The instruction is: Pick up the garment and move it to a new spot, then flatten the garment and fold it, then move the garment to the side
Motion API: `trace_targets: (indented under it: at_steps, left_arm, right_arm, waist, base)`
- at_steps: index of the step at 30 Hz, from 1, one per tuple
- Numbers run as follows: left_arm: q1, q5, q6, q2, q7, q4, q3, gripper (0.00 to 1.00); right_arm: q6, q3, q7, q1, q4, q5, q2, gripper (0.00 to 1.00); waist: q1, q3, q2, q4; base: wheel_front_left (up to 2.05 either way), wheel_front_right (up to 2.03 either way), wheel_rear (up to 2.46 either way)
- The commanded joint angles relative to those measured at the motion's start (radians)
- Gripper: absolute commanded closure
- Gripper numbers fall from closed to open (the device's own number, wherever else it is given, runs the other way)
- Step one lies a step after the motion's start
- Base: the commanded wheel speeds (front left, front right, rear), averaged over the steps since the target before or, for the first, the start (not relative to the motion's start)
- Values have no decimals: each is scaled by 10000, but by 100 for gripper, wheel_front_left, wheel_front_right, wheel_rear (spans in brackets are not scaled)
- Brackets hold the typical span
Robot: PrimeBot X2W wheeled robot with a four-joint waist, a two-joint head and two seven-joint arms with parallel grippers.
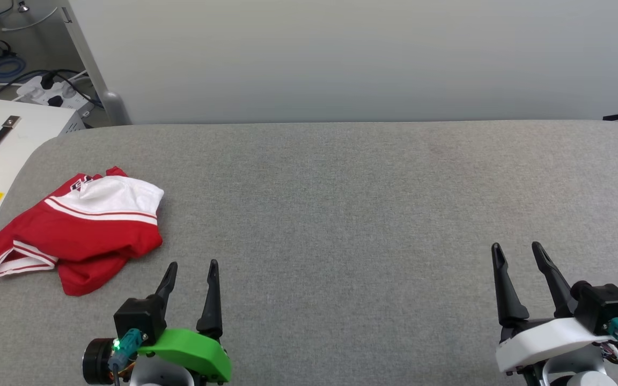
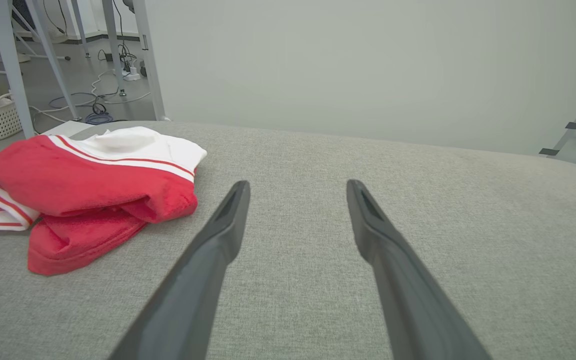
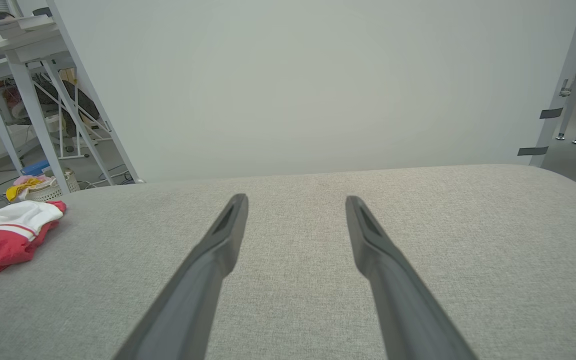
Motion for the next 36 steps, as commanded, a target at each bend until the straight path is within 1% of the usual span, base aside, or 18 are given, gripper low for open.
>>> trace_targets:
  at_steps: [1, 13, 19, 27, 31, 36]
  left_arm:
    - [94, -107, -66, -31, -130, 74, -42, 0]
    - [60, -331, -105, -36, -378, 271, -109, 0]
    - [10, -436, -117, -38, -502, 339, -119, 0]
    - [59, -566, -122, -41, -671, 494, -142, 0]
    - [68, -619, -106, -42, -754, 555, -165, 0]
    - [76, -625, -128, -43, -835, 603, -156, 0]
  right_arm:
    - [-5, 38, -113, 158, 60, 85, -6, 0]
    - [-6, 42, -358, 165, 173, 329, -6, 0]
    - [-7, 65, -480, 190, 231, 383, -6, 0]
    - [-7, 229, -647, 288, 504, 22, -6, 0]
    - [-7, 350, -728, 305, 603, -374, -6, 0]
    - [-7, 466, -809, 314, 661, -515, -6, 0]
  waist:
    - [0, 8, 0, 4]
    - [0, 79, 0, 6]
    - [0, 72, 0, 125]
    - [0, 5, 0, 704]
    - [0, -5, 0, 1161]
    - [0, -18, 0, 1769]
  base:
    - [0, 0, 0]
    - [0, 0, 0]
    - [0, 0, 0]
    - [0, 0, 0]
    - [0, 0, 0]
    - [0, 0, 0]
